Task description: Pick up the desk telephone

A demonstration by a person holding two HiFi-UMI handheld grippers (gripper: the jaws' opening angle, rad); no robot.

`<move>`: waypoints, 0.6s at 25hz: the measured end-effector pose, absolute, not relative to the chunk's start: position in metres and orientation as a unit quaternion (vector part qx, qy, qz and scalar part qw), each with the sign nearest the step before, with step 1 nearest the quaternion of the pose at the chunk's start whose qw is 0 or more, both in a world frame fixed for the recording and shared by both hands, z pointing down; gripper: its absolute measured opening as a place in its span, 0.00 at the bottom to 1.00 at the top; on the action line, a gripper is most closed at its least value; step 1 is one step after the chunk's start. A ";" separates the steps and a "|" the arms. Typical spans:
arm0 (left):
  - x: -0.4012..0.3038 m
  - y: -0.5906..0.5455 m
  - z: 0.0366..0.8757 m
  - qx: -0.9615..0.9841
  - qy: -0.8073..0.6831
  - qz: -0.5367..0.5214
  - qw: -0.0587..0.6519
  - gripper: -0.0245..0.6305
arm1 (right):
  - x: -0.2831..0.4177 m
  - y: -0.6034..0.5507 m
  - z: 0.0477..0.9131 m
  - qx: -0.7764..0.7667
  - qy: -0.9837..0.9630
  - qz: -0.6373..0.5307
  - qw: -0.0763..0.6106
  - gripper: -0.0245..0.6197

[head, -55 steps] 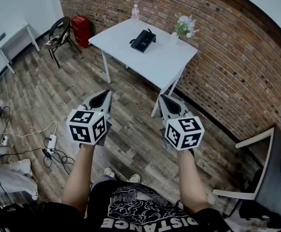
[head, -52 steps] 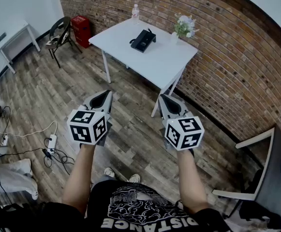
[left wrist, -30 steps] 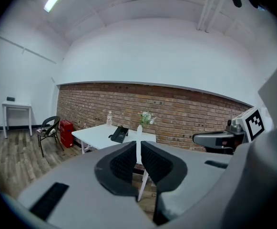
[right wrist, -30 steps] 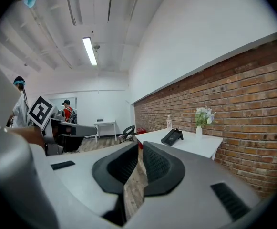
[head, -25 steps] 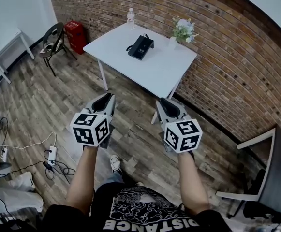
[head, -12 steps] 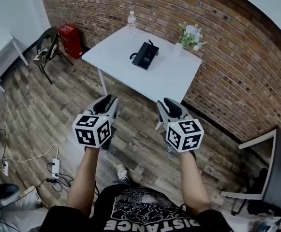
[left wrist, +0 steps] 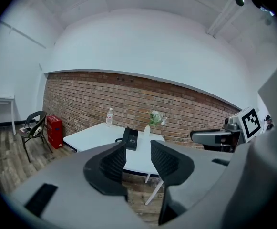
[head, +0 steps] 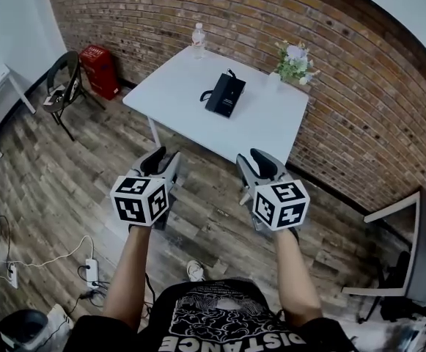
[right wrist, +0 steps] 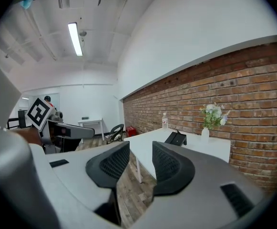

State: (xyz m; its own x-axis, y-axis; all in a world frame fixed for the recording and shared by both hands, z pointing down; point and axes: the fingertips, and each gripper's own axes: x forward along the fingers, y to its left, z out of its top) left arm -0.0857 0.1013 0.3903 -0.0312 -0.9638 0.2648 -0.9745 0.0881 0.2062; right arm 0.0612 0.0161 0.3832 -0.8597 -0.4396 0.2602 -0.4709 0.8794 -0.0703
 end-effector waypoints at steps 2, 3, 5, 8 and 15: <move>-0.097 0.099 0.391 0.675 -0.718 0.011 0.171 0.26 | 0.053 0.014 0.385 0.240 -0.961 0.066 0.120 0.25; -0.103 0.097 0.392 0.674 -0.718 0.009 0.171 0.27 | 0.050 0.013 0.386 0.242 -0.961 0.066 0.121 0.26; -0.112 0.093 0.392 0.674 -0.718 0.005 0.173 0.28 | 0.043 0.009 0.387 0.244 -0.960 0.067 0.122 0.28; -0.121 0.085 0.393 0.676 -0.716 0.002 0.173 0.29 | 0.035 0.001 0.389 0.249 -0.958 0.073 0.119 0.29; -0.137 0.066 0.399 0.683 -0.707 -0.002 0.181 0.30 | 0.019 -0.017 0.395 0.257 -0.956 0.079 0.117 0.33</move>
State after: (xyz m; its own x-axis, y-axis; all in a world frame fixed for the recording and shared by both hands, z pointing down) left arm -0.1367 0.0655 0.3992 -0.0007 -0.9675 0.2530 -0.9661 0.0659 0.2494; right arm 0.0185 -0.0172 0.3948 -0.8404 -0.4731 0.2645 -0.5102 0.8552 -0.0915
